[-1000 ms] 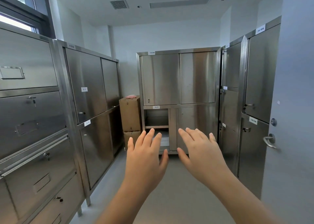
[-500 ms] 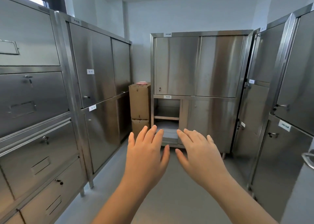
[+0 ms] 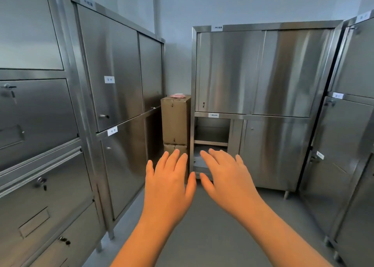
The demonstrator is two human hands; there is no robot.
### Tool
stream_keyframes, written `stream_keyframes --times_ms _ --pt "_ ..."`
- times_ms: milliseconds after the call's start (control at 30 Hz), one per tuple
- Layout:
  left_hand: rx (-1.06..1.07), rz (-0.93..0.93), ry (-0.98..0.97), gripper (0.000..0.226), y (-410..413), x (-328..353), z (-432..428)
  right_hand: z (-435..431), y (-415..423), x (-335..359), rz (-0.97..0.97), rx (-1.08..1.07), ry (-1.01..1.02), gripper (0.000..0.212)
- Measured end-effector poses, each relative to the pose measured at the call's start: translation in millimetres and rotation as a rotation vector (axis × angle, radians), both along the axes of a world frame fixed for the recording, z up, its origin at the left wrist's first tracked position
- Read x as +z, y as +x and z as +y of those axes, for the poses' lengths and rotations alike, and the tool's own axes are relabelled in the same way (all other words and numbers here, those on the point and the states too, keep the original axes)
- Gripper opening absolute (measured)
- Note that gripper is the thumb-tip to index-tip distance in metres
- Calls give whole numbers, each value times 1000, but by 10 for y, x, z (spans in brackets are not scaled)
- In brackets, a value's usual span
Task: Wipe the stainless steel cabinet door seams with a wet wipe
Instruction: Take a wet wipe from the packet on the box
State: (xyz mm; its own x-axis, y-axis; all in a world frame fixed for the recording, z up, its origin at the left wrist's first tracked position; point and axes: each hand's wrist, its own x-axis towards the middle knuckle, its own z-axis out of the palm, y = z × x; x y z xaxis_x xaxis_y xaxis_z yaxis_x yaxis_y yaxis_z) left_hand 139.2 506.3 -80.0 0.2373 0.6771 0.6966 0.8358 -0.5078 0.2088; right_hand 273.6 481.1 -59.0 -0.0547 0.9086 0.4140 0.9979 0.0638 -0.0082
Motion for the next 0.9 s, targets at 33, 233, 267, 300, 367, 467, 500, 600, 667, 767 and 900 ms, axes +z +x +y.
stream_keyframes --times_ms 33,233,267,300,367,467,500,600,667,767,900 --pt "8 3 21 44 -66 16 200 218 -78 29 8 13 7 55" --pt "45 37 62 44 -314 -41 1214 1209 -265 -43 38 18 -23 55" --pt "45 37 53 44 -307 -66 1339 1327 -264 -68 36 16 -35 55" --pt "44 39 44 44 -293 -90 1461 1444 -257 -89 32 16 -44 55" --pt "35 41 43 44 -249 -139 1708 1687 -218 -126 33 15 -57 55" --pt "34 53 72 46 -147 -193 2084 2057 -125 -182 63 2 -50 55" --pt "40 64 85 45 -107 -218 2214 2181 -93 -193 76 1 -35 55" --pt "59 75 117 38 29 -289 2643 2628 18 -247 120 22 10 53" --pt "82 85 117 40 153 -326 2931 2947 141 -318 77 30 -30 54" --pt "91 70 77 47 340 -253 3276 3351 324 -285 88 66 -18 54" --pt "99 53 94 46 712 -73 3910 4038 715 -133 64 67 -4 54"
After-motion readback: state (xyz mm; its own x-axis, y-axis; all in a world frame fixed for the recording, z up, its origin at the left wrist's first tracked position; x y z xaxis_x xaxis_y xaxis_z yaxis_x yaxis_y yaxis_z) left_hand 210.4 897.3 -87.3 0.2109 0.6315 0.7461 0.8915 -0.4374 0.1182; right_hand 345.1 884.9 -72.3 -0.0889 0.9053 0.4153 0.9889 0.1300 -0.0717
